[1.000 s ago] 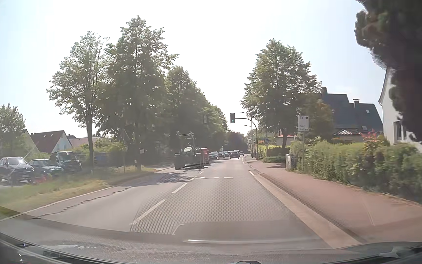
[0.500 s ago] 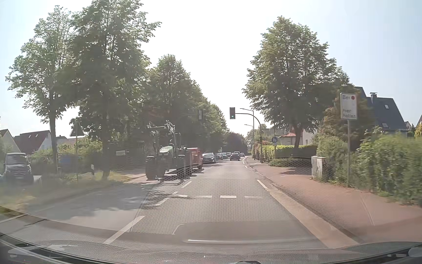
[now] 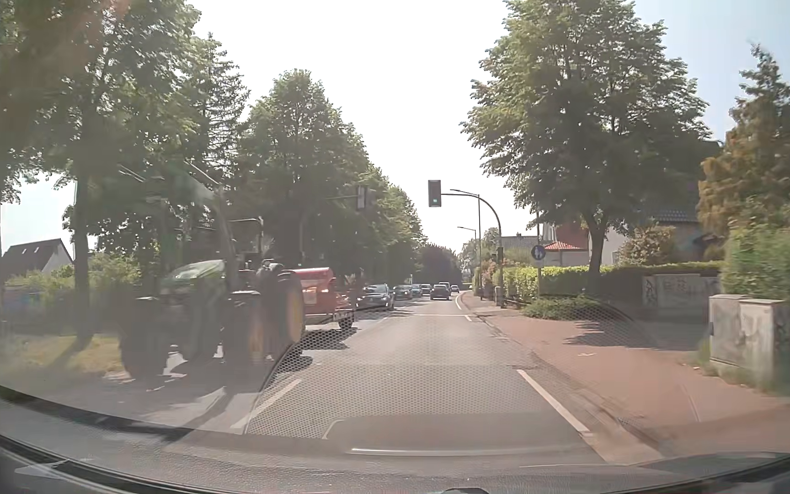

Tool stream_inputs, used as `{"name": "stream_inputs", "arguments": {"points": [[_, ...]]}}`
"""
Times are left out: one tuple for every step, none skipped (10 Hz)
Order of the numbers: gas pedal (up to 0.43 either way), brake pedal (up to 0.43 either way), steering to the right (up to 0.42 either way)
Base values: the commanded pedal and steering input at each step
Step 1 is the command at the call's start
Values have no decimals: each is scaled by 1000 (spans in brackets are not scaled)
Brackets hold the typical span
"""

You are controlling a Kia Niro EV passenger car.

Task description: Follow the waypoints while adhering to traffic rules and regulations

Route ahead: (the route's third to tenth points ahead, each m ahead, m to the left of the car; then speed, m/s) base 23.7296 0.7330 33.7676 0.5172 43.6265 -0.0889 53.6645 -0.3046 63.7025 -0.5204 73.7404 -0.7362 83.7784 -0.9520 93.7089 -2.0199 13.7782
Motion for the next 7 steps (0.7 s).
{"name": "stream_inputs", "arguments": {"points": [[157, 0, 4], [157, 0, 5], [157, 0, 5], [157, 0, 5], [157, 0, 6], [157, 0, 5], [157, 0, 5]]}}
